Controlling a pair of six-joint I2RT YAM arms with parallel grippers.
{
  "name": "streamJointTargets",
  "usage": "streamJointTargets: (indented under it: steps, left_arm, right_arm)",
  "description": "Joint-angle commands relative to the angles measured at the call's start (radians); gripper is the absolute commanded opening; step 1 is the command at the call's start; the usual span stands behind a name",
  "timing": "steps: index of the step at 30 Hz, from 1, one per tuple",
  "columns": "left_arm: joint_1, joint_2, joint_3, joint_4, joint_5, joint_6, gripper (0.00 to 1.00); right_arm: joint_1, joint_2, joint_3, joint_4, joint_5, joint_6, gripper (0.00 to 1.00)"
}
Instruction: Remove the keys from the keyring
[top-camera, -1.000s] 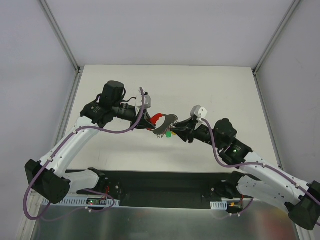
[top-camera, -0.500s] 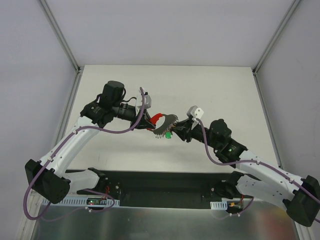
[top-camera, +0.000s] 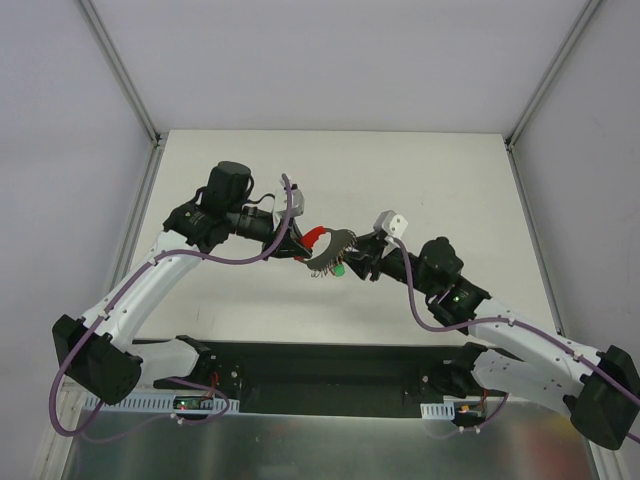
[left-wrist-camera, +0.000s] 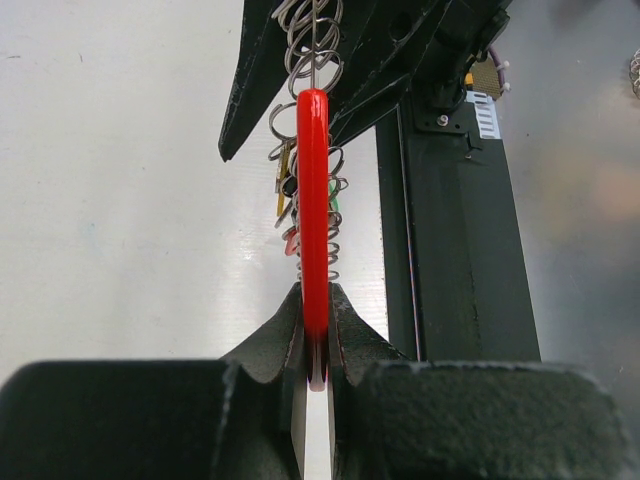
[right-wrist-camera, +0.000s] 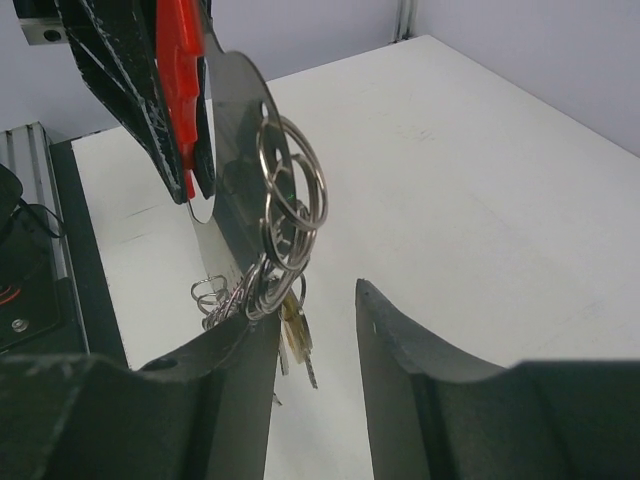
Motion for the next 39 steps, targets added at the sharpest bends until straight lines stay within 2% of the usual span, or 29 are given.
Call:
streamJointTargets:
  steps: [1,12,15,16,22,26,31,37,39]
  left_arm:
    - [-0.009,-0.001,0.032,0.041,0.034,-0.006,0.0]
    - [-0.011,0.002,0.03,0.041,0.018,-0.004,0.0]
    - [-0.011,-0.005,0.024,0.041,0.008,0.002,0.0]
    - [-0.011,-0.013,0.022,0.041,-0.001,0.005,0.0]
    - [-0.011,-0.01,0.012,0.041,-0.057,0.002,0.0]
    - [-0.011,0.033,0.042,0.054,-0.07,-0.064,0.0]
    - [-0.02,0.074,0.05,0.111,-0.09,-0.181,0.0]
    - [-0.023,0.074,0.048,0.156,-0.182,-0.269,0.0]
    - [-0.023,0.09,0.059,0.16,-0.19,-0.294,0.06]
  right_arm:
    - [0.003,0.016,-0.005,0.095,-0.021,-0.024,0.39]
    - [0.001,0.023,-0.052,0.201,-0.054,0.007,0.45]
    - [0.001,0.016,-0.057,0.198,-0.032,0.008,0.28]
    - [0.003,0.01,-0.059,0.19,-0.016,0.01,0.17]
    - [0.001,-0.084,-0.091,0.08,0.113,-0.009,0.01]
    - [0.001,-0.108,-0.083,0.011,0.088,-0.022,0.01]
    - [0.001,-0.075,-0.056,0.002,0.064,-0.002,0.01]
    - [0.003,-0.079,-0.06,0.002,0.05,-0.004,0.01]
    - [0.001,-0.081,-0.06,0.0,0.051,-0.021,0.01]
